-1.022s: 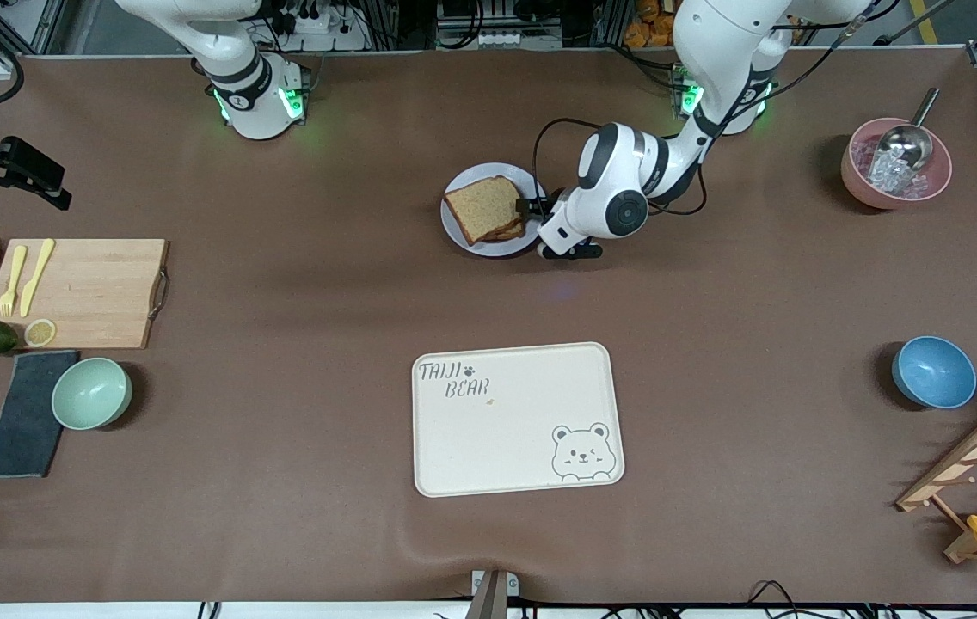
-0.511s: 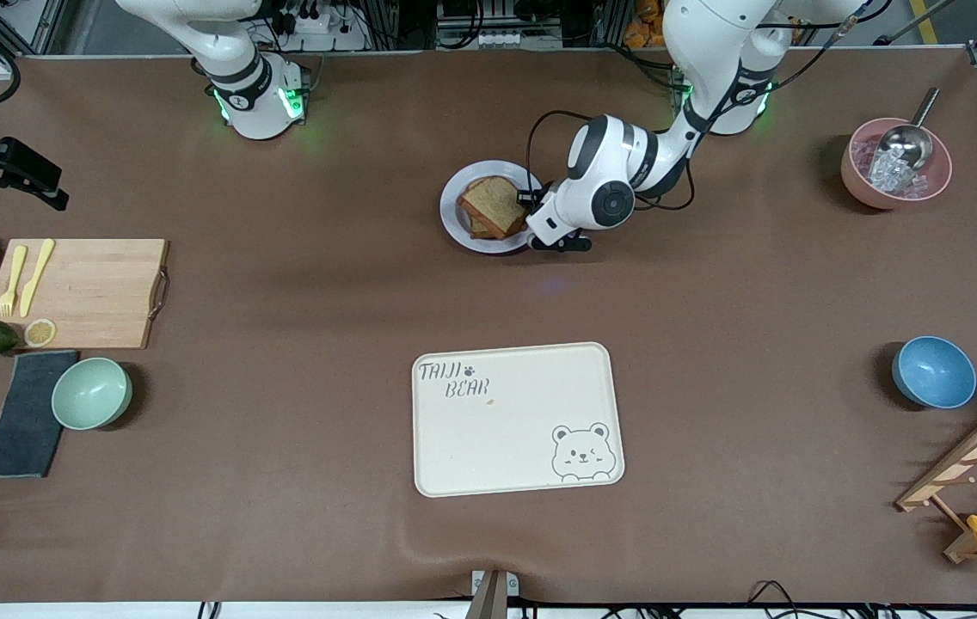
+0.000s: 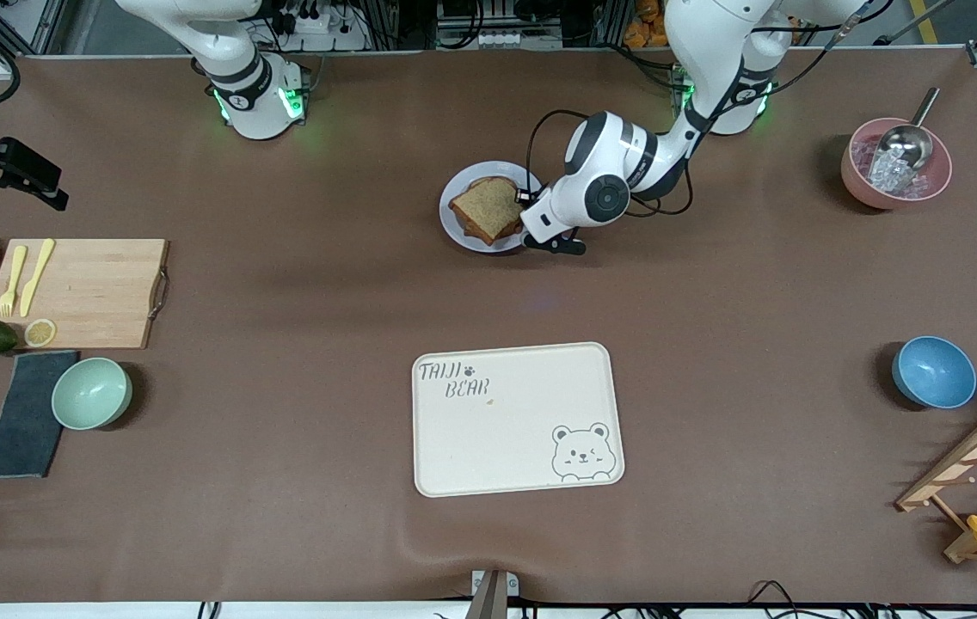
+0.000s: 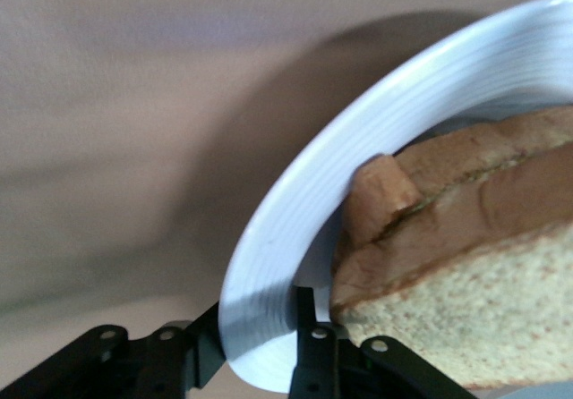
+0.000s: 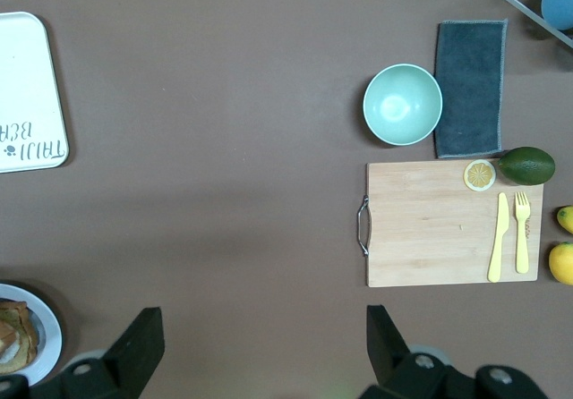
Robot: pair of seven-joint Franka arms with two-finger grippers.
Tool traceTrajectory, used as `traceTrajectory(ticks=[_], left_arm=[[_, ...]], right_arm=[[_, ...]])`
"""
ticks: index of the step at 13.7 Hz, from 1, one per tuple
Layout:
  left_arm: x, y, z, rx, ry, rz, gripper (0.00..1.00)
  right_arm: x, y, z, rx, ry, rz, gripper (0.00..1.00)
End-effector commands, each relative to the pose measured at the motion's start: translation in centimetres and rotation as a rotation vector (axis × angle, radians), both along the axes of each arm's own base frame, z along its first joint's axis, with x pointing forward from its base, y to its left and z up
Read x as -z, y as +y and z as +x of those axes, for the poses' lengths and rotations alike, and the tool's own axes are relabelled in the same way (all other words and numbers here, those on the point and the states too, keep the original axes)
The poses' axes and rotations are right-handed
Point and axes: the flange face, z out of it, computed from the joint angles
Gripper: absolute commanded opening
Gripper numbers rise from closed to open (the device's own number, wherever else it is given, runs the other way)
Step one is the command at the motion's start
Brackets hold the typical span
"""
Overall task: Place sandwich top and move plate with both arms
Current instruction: 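Slide the held plate onto the bear tray with the left gripper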
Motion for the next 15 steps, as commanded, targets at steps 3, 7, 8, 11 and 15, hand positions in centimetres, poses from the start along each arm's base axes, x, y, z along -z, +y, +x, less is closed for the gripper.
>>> traceTrajectory(ticks=[3,7,8,11,15], left_arm=[[-1.8,2.7,2.4,-0.061,-0.036,0.002,0.0],[-2.1,2.1,2.2,-0.119,-0.002,-0.035,0.0],[-1.9,1.9,2.3,-0.138,-0.002,-0.045,0.0],[-1.0,0.7,5.1,-0.224,-0.05,-0.084,0.0],[-2.5,1.2,7.4,-0.274,-0.074,-0.125,0.0]], right_arm=[[0.2,-0.2,0.0,0.02,-0.002,-0.002,1.0],[0.2,-0.1,0.0,0.018,-0.002,-0.002,1.0],[0.1,-0.1,0.0,0.018,-0.003,-0.002,1.0],[0.2,-0.1,0.0,0.018,-0.002,-0.002,1.0],[0.4,-0.1,0.2,0.018,0.0,-0.002,1.0]])
